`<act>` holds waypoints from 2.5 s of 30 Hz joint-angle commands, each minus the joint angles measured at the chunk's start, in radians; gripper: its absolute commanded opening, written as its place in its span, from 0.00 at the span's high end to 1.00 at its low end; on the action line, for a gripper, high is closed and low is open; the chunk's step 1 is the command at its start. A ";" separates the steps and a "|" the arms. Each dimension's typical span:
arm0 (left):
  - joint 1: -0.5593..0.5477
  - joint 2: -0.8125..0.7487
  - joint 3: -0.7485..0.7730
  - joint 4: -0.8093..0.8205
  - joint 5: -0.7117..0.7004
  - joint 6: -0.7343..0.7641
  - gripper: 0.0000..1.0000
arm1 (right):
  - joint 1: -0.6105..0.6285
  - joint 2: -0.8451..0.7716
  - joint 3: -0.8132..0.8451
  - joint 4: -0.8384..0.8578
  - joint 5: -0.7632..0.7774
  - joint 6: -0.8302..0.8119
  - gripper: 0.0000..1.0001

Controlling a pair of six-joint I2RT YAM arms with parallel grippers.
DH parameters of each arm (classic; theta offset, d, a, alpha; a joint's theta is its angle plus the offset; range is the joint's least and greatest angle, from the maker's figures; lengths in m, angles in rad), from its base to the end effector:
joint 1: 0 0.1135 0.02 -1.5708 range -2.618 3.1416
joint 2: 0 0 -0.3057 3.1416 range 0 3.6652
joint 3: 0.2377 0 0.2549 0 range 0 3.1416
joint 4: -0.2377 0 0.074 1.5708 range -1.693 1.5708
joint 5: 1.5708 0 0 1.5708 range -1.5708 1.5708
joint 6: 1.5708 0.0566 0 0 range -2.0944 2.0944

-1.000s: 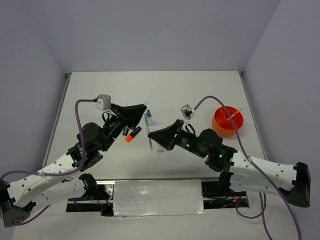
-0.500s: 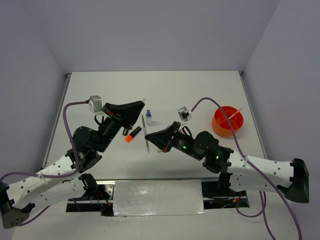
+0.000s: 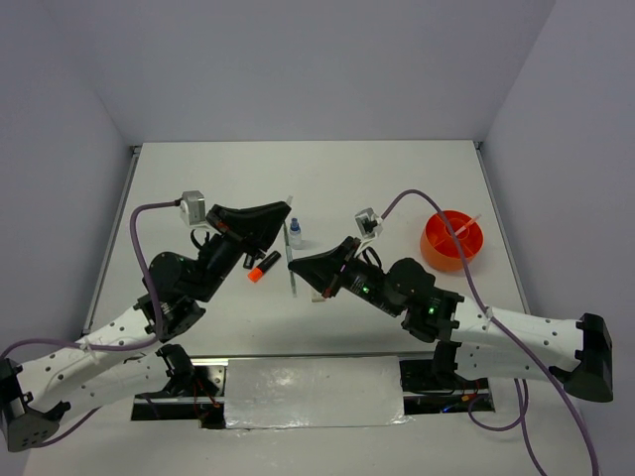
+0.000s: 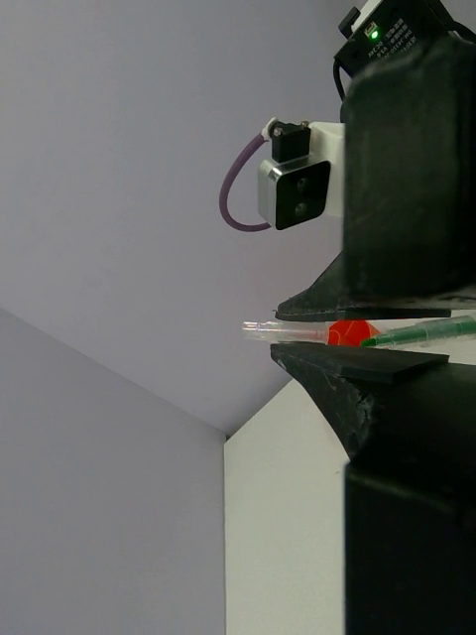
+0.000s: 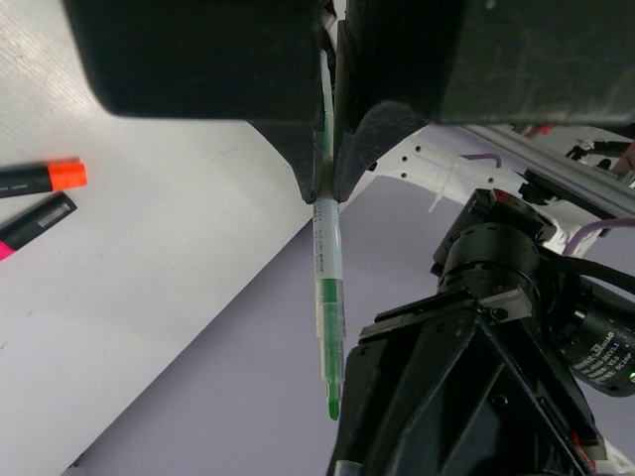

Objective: Sort the stationery into containers
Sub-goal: Close the pen cap on the pen.

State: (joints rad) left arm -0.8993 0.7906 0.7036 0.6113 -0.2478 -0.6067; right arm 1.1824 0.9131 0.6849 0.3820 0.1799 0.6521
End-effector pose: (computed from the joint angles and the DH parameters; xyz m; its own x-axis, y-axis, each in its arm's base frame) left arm 0.1157 -0.1233 0.4336 -0.1015 -0.7606 -0.6412 0.6926 0.4086 -0.5944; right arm 0.0912 0.1962 0.3777 -0.4658 0.4381 -0.7688 -0.7057 0.3402 0.6215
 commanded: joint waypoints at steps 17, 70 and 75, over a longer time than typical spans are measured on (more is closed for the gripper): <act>0.000 -0.001 -0.012 0.091 0.007 0.007 1.00 | 0.010 0.006 0.070 0.028 0.024 -0.048 1.00; 0.000 0.009 -0.059 0.151 -0.007 -0.016 1.00 | 0.010 0.046 0.133 0.029 0.102 -0.063 1.00; 0.000 -0.001 -0.085 0.185 -0.022 -0.027 1.00 | 0.010 0.046 0.142 0.049 0.093 -0.078 1.00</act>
State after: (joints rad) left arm -0.8989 0.8017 0.6338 0.7296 -0.2691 -0.6128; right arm 1.1870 0.9592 0.7658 0.3504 0.2520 0.6003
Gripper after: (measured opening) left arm 0.239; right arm 0.035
